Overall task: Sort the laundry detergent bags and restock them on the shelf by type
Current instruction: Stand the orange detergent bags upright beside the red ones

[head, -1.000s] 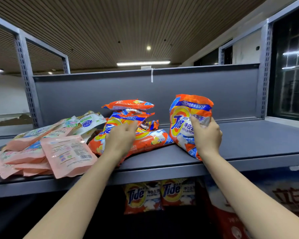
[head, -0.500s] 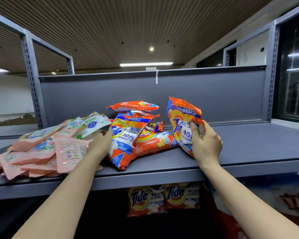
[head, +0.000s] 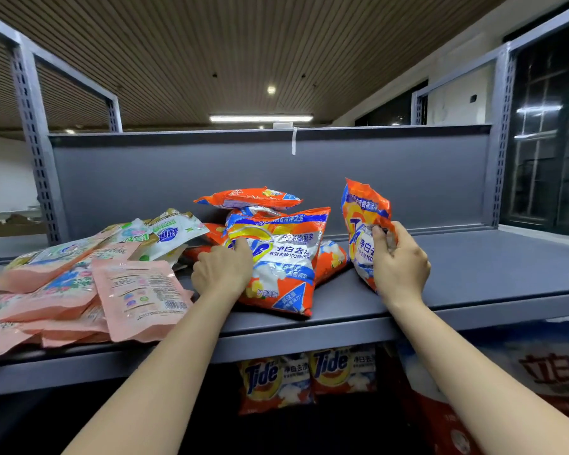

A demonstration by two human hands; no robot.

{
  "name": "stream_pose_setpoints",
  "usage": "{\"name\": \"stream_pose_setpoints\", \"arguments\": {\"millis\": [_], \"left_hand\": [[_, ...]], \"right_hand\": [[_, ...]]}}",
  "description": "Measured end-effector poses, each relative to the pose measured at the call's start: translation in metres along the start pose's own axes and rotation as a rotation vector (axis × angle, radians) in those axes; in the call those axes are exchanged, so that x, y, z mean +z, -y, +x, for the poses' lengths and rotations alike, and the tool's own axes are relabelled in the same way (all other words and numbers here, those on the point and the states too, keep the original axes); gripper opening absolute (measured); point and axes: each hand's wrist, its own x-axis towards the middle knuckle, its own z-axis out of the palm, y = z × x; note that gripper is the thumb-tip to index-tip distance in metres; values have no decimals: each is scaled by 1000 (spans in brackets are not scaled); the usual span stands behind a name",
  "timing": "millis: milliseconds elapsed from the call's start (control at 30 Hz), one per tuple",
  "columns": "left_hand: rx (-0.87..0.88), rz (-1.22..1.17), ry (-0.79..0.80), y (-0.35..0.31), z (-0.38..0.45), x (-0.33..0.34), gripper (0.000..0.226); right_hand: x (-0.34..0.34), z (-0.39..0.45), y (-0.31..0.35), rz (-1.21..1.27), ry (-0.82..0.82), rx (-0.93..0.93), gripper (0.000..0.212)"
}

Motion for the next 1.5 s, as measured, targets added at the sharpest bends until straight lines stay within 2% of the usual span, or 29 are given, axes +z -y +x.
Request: {"name": "stream_pose_setpoints", "arguments": {"millis": [133, 267, 333, 433, 533, 633, 733, 800, 1000, 1300, 1500], "left_hand": [[-8, -62, 130, 5, 6, -12, 64], [-91, -341, 253, 3, 6, -18, 57], [-142, -461, 266, 1, 5, -24, 48], [-114, -489, 161, -2, -3, -27, 38], [-76, -415, -22, 3, -31, -35, 41], [-53, -529, -199, 8, -67, -43, 43], [-74, -658, -449, 8, -100, -49, 41], [-40, -703, -542, 5, -114, -48, 39], [163, -730, -485, 23, -120, -35, 35], [43, -686, -565, 18, -119, -33, 36], [121, -729, -615, 42, -150, -26, 32]], "right_hand": [[-11, 6, 3, 65, -74, 130, 27], [-30, 19, 6, 104, -106, 228, 27], [-38, 22, 7, 123, -89, 255, 33], [-52, 20, 10, 155, -59, 280, 43], [-64, 15, 9, 220, -18, 258, 44], [-80, 12, 9, 318, -11, 224, 46], [-101, 6, 11, 383, -37, 157, 49], [-115, 1, 10, 407, -59, 122, 48], [-134, -6, 8, 484, -10, 140, 42], [-131, 2, 5, 531, 28, 98, 49], [-152, -6, -7, 655, 28, 145, 42]]}}
